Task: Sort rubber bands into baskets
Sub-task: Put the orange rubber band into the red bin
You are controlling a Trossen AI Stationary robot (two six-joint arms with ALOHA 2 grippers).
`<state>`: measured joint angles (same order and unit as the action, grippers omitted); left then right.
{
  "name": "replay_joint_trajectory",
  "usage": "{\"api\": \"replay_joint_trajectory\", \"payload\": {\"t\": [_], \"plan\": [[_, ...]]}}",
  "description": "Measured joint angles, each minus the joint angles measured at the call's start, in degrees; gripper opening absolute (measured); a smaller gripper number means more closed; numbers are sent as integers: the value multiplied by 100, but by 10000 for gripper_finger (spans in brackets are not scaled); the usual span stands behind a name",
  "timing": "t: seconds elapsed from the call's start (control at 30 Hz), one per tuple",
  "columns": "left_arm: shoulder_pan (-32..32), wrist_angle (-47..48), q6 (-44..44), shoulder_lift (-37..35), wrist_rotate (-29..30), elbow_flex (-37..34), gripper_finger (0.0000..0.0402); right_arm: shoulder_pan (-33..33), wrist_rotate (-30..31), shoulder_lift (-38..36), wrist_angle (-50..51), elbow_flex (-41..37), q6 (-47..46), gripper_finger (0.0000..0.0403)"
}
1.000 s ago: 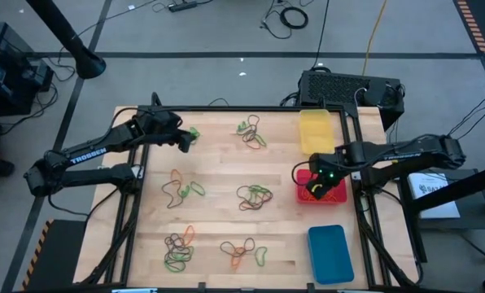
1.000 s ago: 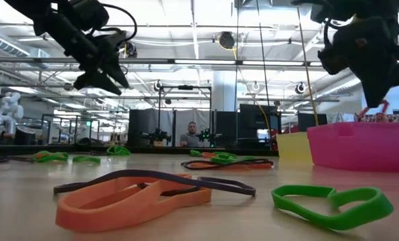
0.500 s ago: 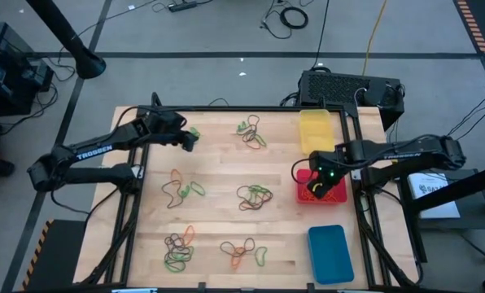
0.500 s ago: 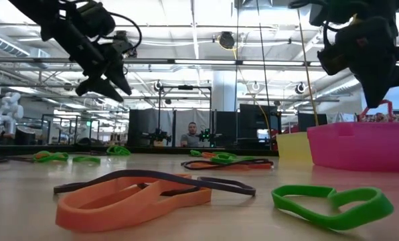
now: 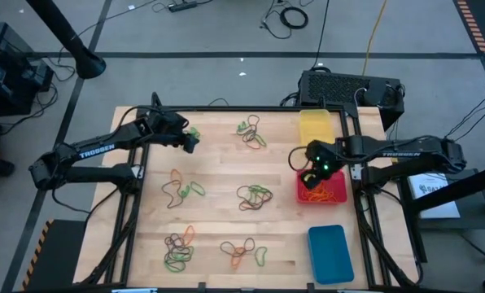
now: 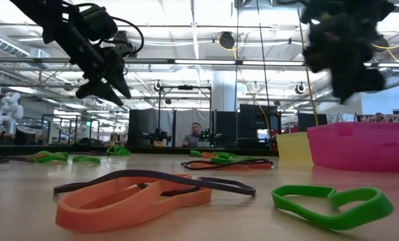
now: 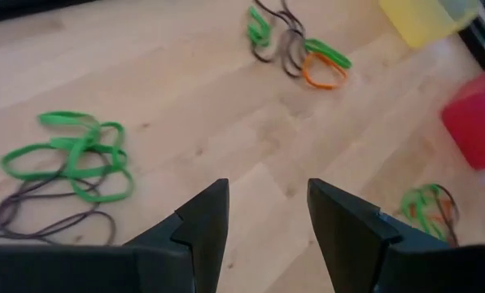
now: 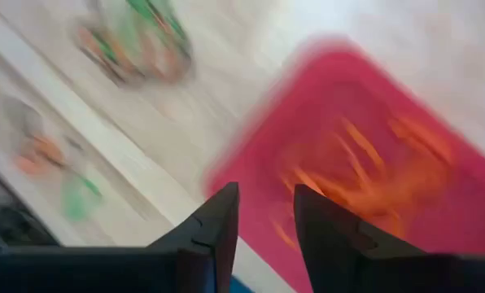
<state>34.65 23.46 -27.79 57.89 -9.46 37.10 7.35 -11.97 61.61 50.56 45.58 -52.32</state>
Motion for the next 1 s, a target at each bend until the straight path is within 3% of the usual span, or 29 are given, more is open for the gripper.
{"api": "replay_joint_trajectory", "payload": {"t": [0.1, 0.3, 0.37, 0.5, 0.8, 1.0], "plan": [[-39, 2, 108, 0, -251, 0, 175, 198, 296, 55, -1040, 0, -106, 118], [-307, 2, 137, 0, -360, 0, 175, 710, 1725, 615, -3449, 20, -190, 110], [-416, 2, 135, 2, -367, 0, 175, 965, 1697, 1013, -4254, 20, 59, 105], [-677, 77, 129, 0, -417, 0, 175, 1353, 1051, 1993, -5555, 69, 355, 99], [-1132, 640, 126, 2, -361, 0, 175, 1428, 1049, 3866, -5622, 1215, 2481, 110], [-1356, 807, -170, 2, -32, -2, 175, 1434, 1058, 4621, -4776, 1869, 2971, 122]]}}
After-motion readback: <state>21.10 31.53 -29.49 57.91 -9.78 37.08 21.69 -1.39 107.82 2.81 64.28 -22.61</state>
